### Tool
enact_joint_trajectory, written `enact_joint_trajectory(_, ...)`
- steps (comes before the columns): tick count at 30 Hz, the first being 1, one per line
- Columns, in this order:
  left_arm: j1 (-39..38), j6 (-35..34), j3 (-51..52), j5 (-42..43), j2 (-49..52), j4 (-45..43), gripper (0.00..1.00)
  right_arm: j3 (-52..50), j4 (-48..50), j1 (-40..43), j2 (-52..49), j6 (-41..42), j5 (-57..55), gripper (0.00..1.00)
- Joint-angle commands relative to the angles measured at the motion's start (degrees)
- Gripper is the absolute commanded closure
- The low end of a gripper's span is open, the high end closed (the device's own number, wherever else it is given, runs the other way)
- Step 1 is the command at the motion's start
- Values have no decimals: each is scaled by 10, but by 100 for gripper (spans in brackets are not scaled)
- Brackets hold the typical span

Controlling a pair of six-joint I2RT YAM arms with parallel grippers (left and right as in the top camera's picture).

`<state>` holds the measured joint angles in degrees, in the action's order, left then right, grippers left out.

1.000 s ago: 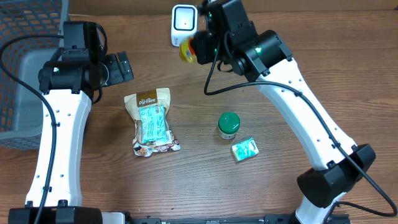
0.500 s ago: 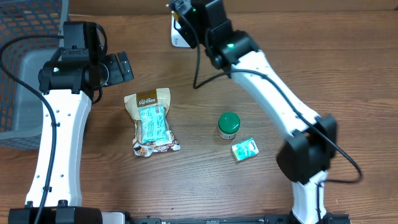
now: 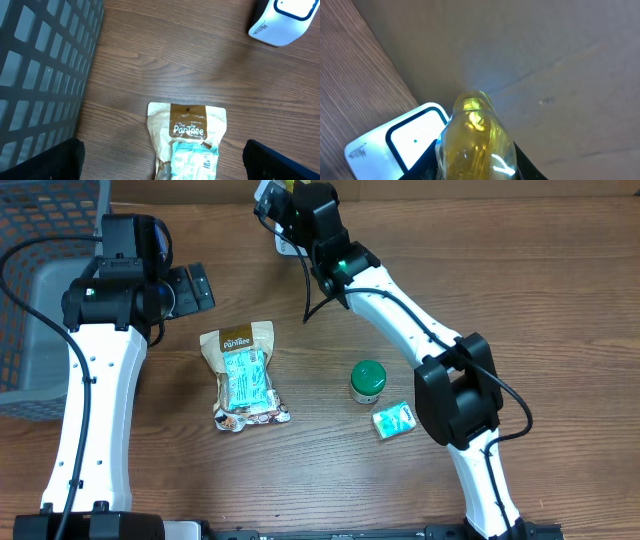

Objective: Scan the item barcode
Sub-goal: 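Carry the soap bottle with the right gripper to the white scanner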

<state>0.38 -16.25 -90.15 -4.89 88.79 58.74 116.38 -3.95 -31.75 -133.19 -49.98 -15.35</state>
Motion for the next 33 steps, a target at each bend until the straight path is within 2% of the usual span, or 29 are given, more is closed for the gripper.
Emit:
enact_joint_trajectory(1,-1,10,-6,5,2,-1,0,10,24,4,-10,-43,0,75)
enact_joint_trajectory(15,-1,10,-6,5,2,-1,1,10,116,18,-62,-60,3,75)
enact_joint_trajectory(25,-1,10,-6,5,2,-1,0,10,112,26,-71,-55,17,73)
enact_joint_trajectory(28,-1,10,-6,5,2,-1,0,11,125,24,-67,-9,-1,72)
enact_joint_trajectory(33,-1,10,-6,5,2,-1,1,11,123,21,-21,21,-22,75)
